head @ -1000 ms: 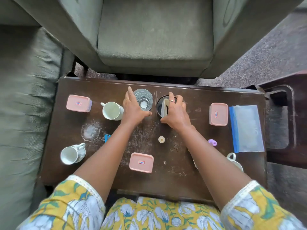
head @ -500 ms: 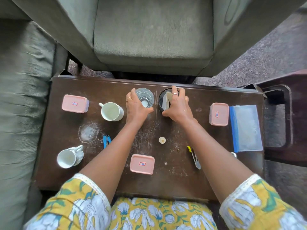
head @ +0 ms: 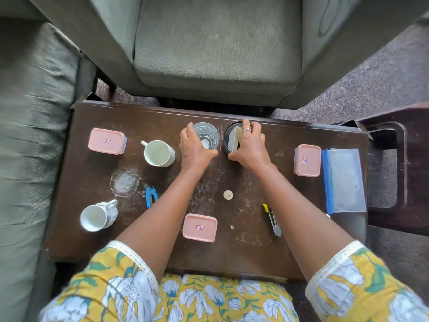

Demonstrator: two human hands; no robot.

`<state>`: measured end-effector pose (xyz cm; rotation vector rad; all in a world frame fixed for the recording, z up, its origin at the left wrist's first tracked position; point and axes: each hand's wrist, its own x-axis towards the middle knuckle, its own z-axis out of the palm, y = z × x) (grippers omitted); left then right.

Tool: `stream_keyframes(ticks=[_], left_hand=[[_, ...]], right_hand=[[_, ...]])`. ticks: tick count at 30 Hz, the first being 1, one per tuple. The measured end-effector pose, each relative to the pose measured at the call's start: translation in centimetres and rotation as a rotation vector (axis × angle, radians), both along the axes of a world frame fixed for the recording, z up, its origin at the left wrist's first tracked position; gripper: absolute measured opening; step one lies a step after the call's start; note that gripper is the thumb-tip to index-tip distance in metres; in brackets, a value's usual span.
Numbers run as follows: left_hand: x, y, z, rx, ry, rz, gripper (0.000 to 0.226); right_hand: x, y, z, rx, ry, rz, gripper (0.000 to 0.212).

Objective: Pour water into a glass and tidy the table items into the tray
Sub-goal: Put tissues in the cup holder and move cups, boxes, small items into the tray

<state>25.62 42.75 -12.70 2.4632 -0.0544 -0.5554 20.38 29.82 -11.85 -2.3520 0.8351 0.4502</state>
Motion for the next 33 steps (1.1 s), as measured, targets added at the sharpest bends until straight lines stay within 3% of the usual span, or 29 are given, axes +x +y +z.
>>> stream_keyframes(ticks=[6,11,14,16,19,21,23,29,33], left_hand=[[0.0,1.5,0.5,-0.029,0.032,-0.017,0.11],[-1.5,6.0,1.5,-0.205,-0.095,-0.052,0.094],[-2.4,9.1,1.8,-0.216,-0.211,-0.109,0.078],[-2.6,11.7,1.7,-0.179,-0.279,0.011,0.072],[-2.7,15.6,1.3,0.02,-0.37,0.407,0.072],[-3.0,17.8,1.0,0.238,-0.297,0.646,0.076],[-3.4,19.6,0.5,0.338,-0.148,0.823,0.083],[-5.4,22.8,-1.3,0.215,0.094,0.914,0.069],[-6.0,23.8,-1.9,0.135,0.038,0.9,0.063]], right_hand=[[-0.2,1.5,0.8,-0.183,-0.056,0.057,0.114],[0.5,7.6,2.6,-0.174,-0.583,0.145,0.066],[1.5,12.5,2.6,-0.146,-0.758,0.288,0.043],[2.2,15.0,2.1,-0.079,-0.7,0.405,0.041],[2.9,17.2,1.0,0.061,-0.349,0.511,0.067],[3.5,18.0,0.0,0.049,-0.19,0.499,0.083],[4.3,18.5,-0.8,-0.027,-0.092,0.541,0.091],[5.4,19.6,-1.3,-0.077,-0.037,0.539,0.075],[5.2,19.2,-1.2,-0.043,-0.061,0.489,0.067]])
